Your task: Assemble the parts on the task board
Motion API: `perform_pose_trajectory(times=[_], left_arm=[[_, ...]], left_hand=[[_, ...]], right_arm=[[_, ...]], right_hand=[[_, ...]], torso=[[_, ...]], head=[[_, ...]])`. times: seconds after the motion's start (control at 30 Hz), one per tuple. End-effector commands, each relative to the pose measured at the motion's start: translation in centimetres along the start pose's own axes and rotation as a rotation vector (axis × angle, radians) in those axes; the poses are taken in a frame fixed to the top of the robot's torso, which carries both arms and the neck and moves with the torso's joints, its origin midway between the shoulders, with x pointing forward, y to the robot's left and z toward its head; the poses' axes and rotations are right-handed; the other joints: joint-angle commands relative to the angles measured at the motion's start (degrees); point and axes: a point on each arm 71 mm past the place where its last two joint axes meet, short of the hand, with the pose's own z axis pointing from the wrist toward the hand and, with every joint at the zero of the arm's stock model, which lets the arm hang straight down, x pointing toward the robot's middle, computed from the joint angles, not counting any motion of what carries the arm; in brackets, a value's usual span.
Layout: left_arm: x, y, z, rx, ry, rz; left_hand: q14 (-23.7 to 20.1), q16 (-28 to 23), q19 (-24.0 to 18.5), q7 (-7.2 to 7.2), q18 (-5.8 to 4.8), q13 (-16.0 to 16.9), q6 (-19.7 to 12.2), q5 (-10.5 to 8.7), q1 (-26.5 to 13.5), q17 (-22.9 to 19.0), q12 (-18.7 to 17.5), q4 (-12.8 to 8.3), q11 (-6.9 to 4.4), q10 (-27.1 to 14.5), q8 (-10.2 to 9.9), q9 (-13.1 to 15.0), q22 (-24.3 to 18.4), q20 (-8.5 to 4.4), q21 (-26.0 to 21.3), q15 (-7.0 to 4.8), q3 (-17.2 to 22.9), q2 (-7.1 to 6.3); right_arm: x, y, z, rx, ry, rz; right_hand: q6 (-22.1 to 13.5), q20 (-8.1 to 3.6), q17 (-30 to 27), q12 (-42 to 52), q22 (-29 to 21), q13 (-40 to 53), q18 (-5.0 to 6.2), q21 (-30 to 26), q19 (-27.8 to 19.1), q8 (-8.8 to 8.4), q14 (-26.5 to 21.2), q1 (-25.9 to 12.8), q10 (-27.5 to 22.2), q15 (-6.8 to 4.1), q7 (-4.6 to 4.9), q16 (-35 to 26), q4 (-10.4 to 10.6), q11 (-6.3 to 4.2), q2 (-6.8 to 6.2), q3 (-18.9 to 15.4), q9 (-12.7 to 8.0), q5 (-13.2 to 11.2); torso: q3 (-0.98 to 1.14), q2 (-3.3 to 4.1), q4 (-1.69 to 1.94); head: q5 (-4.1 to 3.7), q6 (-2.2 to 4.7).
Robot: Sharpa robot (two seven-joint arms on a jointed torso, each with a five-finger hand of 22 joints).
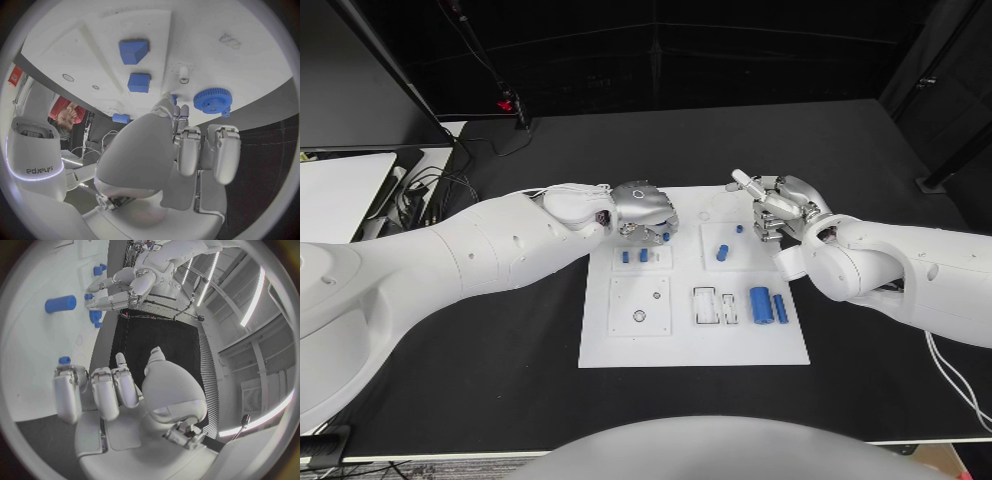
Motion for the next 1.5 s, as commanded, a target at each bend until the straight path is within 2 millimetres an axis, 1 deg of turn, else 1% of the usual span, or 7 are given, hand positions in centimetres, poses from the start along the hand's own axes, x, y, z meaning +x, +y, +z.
perform_pose_trajectory(times=[0.03, 0.4, 0.8, 0.97, 1.03, 1.17, 1.5], left_arm=[[0.2, 0.1, 0.1, -0.006, 0.033, 0.023], [0.3, -0.1, 0.3, -0.002, 0.048, 0.026], [0.5, -0.1, 0.4, 0.004, 0.066, 0.021], [0.5, 0.0, 0.4, 0.004, 0.073, 0.019], [0.4, 0.0, 0.3, 0.007, 0.061, 0.024], [0.2, 0.0, 0.2, 0.016, 0.024, 0.040], [-0.5, 0.2, -0.4, 0.030, -0.094, 0.092]], left_hand=[[6.10, 0.05, 5.88, -0.16, -0.82, -0.08, 0.67, -0.27, -0.07, 15.09, -0.33, -0.02, -0.13, 0.75, -0.25, -0.12, 15.08, -0.37, 0.18, -0.09, 0.57, 0.27], [6.10, 0.05, 5.88, -0.44, -0.82, -0.13, 2.54, -0.32, 0.04, 15.09, -0.82, -0.01, -0.36, 2.99, -0.23, -0.38, 15.08, -0.29, 0.18, 0.22, 2.20, 0.59], [6.10, 0.05, 5.88, -0.46, -0.82, -0.18, 3.11, -0.39, -1.04, 15.09, -1.70, 0.10, -0.36, 3.72, -0.56, -0.65, 15.08, -0.21, 0.18, 0.27, 2.82, 0.48], [6.10, 0.05, 5.88, -1.26, -0.82, -0.14, 5.41, -0.46, -1.34, 15.09, -1.89, 0.02, -1.03, 5.87, 0.12, -0.43, 15.08, -0.29, 0.18, -0.38, 4.02, 1.27], [6.10, 0.05, 5.88, -1.64, -0.82, -0.15, 7.35, -0.29, -1.18, 15.09, -1.93, -0.07, -1.47, 8.04, 0.81, -0.09, 15.08, -0.44, 0.18, -0.77, 5.13, 2.16], [6.10, 0.05, 5.88, -1.82, -0.82, -0.23, 8.44, 0.52, -1.10, 15.09, -2.57, -0.06, -1.75, 9.58, 1.04, 0.13, 15.08, -0.62, 0.18, -1.11, 6.47, 3.06], [6.10, 0.05, 5.88, -1.62, -0.82, -0.21, 9.17, 0.65, -1.52, 15.09, -3.83, -0.03, -1.53, 11.32, 0.92, 0.35, 15.08, -0.81, 0.18, -0.70, 8.00, 2.99]], right_arm=[[0.1, 0.1, 0.0, -0.005, 0.003, 0.001], [0.2, 0.1, 0.0, -0.006, 0.005, 0.001], [0.2, 0.1, 0.0, -0.005, 0.003, 0.001], [0.2, 0.1, 0.0, -0.006, 0.002, 0.000], [0.1, 0.1, 0.0, -0.005, 0.001, 0.000], [0.1, 0.1, 0.0, -0.005, 0.001, 0.000], [0.0, 0.1, 0.0, -0.001, -0.002, -0.001]], right_hand=[[-0.20, 0.40, 15.06, -0.15, 12.76, 8.41, 0.48, -0.28, 0.27, 0.11, 5.96, 0.02, -0.02, 0.33, 3.90, 0.14, -0.04, 0.00, 0.63, -0.44, -0.06, 0.37], [-0.19, 0.40, 15.06, -0.17, 12.75, 8.34, 0.49, -0.30, 0.25, 0.18, 5.96, 0.06, -0.09, 0.33, 3.88, 0.14, -0.05, 0.00, 0.64, -0.48, -0.06, 0.52], [-0.19, 0.40, 15.06, -0.17, 12.75, 8.34, 0.49, -0.30, 0.25, 0.18, 5.96, 0.06, -0.09, 0.33, 3.88, 0.14, -0.05, 0.00, 0.64, -0.48, -0.06, 0.52], [-0.19, 0.40, 15.06, -0.17, 12.75, 8.34, 0.49, -0.30, 0.25, 0.18, 5.96, 0.06, -0.09, 0.33, 3.88, 0.14, -0.05, 0.00, 0.64, -0.48, -0.06, 0.52], [-0.19, 0.40, 15.06, -0.17, 12.74, 8.34, 0.50, -0.31, 0.24, 0.18, 5.96, 0.07, -0.09, 0.33, 3.88, 0.14, -0.05, 0.00, 0.65, -0.49, -0.06, 0.54], [-0.19, 0.40, 15.06, -0.17, 12.73, 8.33, 0.51, -0.33, 0.21, 0.21, 5.96, 0.09, -0.09, 0.32, 3.88, 0.14, -0.05, -0.01, 0.66, -0.50, -0.06, 0.61], [-0.20, 0.40, 15.06, -0.19, 12.72, 8.30, 0.51, -0.35, 0.19, 0.23, 5.96, 0.12, -0.13, 0.32, 3.88, 0.14, -0.05, -0.01, 0.67, -0.51, -0.06, 0.67]], torso=[[0.05, -0.02, 0.03], [-0.02, -0.03, 0.00], [0.02, -0.03, 0.02], [0.02, -0.04, 0.00], [0.03, -0.02, 0.04], [0.03, -0.04, 0.02], [0.05, -0.05, 0.08]], head=[[0.04, -0.01], [-0.02, 0.08], [-0.04, 0.01], [-0.03, 0.06], [-0.14, 0.14], [-0.17, 0.12], [-0.33, 0.22]])
